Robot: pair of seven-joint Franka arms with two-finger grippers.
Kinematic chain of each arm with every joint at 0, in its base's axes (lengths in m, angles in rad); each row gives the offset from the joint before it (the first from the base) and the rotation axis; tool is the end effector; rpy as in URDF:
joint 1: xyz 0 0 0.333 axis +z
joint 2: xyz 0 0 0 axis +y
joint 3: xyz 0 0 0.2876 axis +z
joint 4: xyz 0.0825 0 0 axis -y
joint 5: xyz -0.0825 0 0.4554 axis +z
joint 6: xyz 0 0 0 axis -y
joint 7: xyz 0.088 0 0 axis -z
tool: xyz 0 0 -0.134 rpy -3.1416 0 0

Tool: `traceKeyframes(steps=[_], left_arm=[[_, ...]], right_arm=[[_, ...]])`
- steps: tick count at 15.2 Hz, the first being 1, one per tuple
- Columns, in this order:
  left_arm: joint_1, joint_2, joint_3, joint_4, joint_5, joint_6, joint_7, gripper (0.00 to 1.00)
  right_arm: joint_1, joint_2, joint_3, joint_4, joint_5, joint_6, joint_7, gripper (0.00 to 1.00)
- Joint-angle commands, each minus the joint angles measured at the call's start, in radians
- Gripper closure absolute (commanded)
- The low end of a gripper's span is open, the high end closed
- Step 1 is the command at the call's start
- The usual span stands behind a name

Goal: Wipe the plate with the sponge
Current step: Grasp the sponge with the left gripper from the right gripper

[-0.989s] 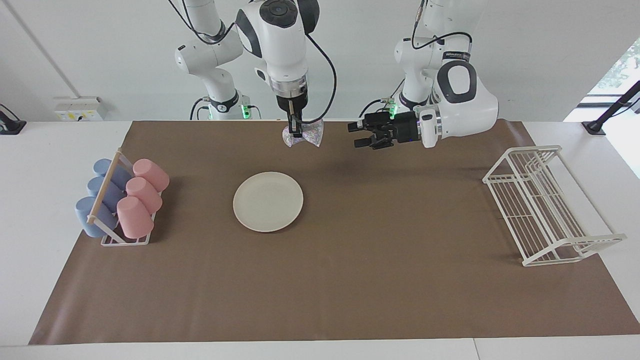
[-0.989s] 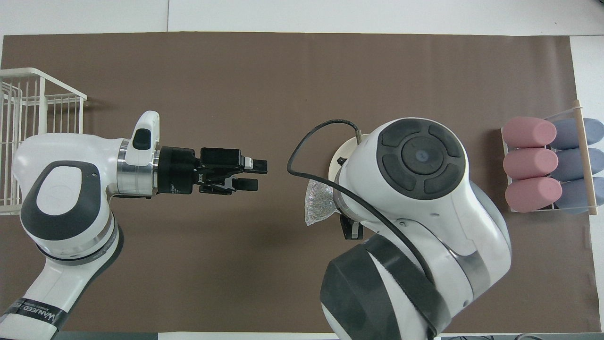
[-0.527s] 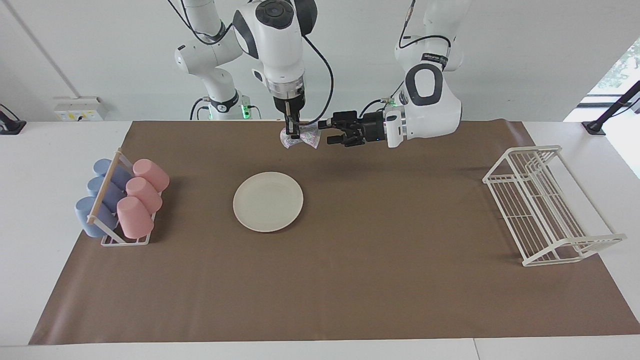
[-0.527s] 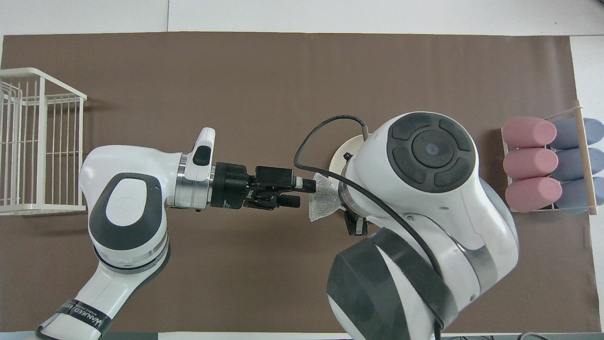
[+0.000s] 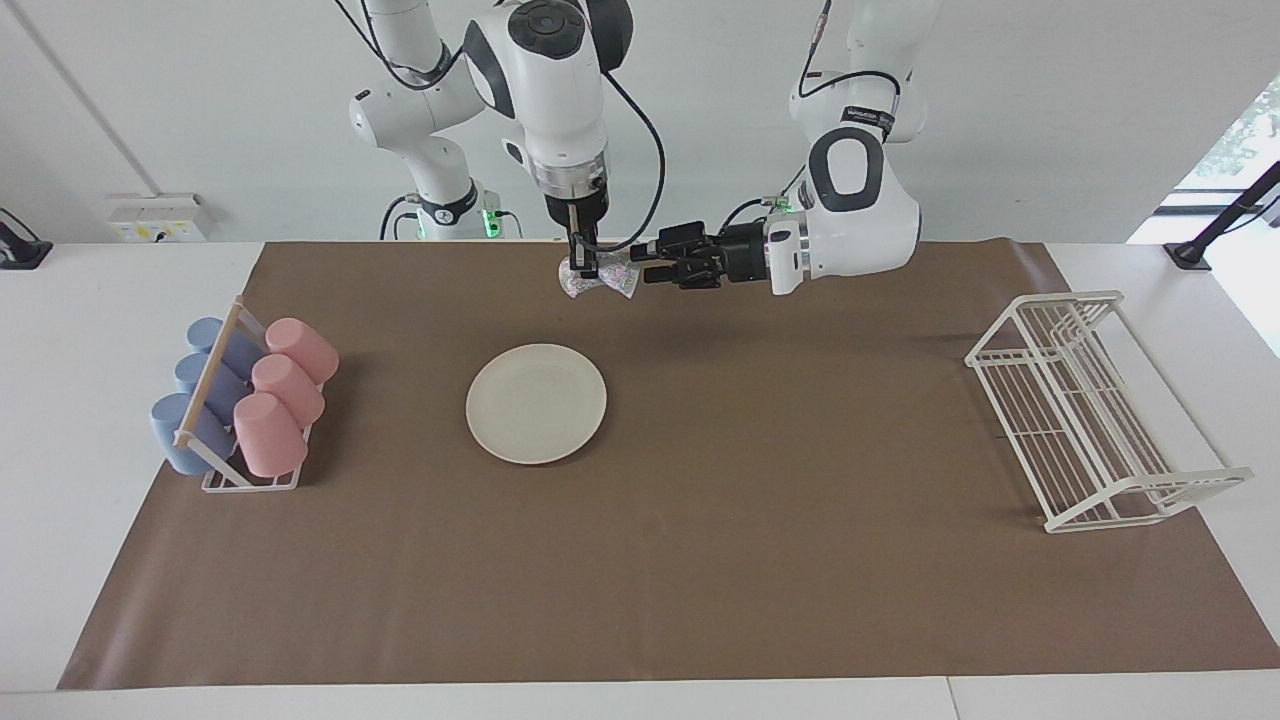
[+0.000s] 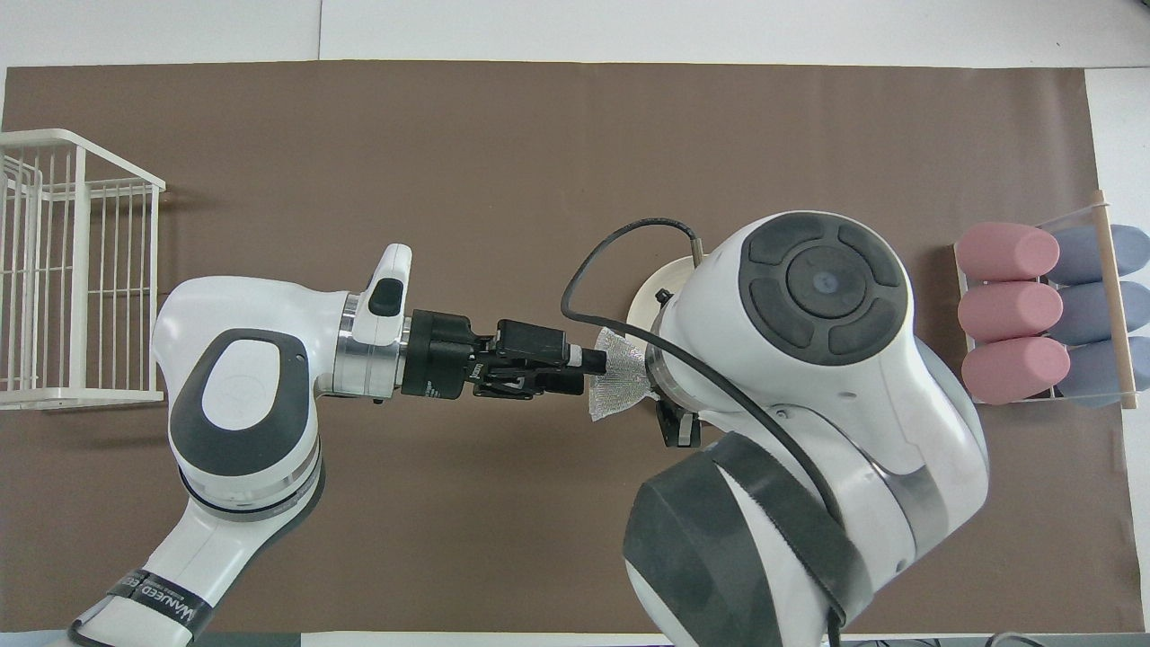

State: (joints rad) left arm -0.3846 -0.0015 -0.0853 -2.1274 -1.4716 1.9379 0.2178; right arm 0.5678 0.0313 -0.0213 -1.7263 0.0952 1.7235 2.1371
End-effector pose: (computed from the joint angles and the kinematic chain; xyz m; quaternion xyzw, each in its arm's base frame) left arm 0.5092 -0.3629 0.3743 0.7955 0.0323 -0.1446 0.5875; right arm 0.5389 0.3412 0.4780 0.6934 -0.7188 -0.0492 0.0060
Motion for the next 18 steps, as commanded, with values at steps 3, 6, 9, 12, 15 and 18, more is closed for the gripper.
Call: traceKeyframes(steps=[3, 6, 9, 12, 15, 18], left_arm=[[-0.013, -0.008, 0.010, -0.011, -0.026, -0.010, 0.021, 0.36], [-0.023, -0.008, 0.009, -0.011, -0.036, -0.007, 0.022, 0.35], [-0.025, -0.006, 0.009, -0.008, -0.050, 0.007, 0.022, 0.43], [-0.023, -0.006, 0.009, -0.006, -0.052, 0.006, 0.022, 1.00], [-0.020, -0.009, 0.009, -0.006, -0.058, 0.003, 0.022, 1.00], [-0.019, -0.011, 0.009, -0.005, -0.058, 0.003, 0.020, 1.00]], right_arm=[[-0.014, -0.011, 0.009, -0.013, -0.006, 0.013, -0.011, 1.00], [-0.014, -0.011, 0.007, -0.019, -0.006, 0.045, -0.008, 1.00], [-0.014, -0.011, 0.007, -0.021, -0.006, 0.054, -0.008, 1.00], [-0.014, -0.011, 0.008, -0.021, -0.006, 0.053, -0.008, 1.00], [-0.014, -0.011, 0.007, -0.022, -0.006, 0.053, -0.008, 1.00], [-0.020, -0.013, 0.007, -0.027, -0.006, 0.054, -0.009, 1.00]])
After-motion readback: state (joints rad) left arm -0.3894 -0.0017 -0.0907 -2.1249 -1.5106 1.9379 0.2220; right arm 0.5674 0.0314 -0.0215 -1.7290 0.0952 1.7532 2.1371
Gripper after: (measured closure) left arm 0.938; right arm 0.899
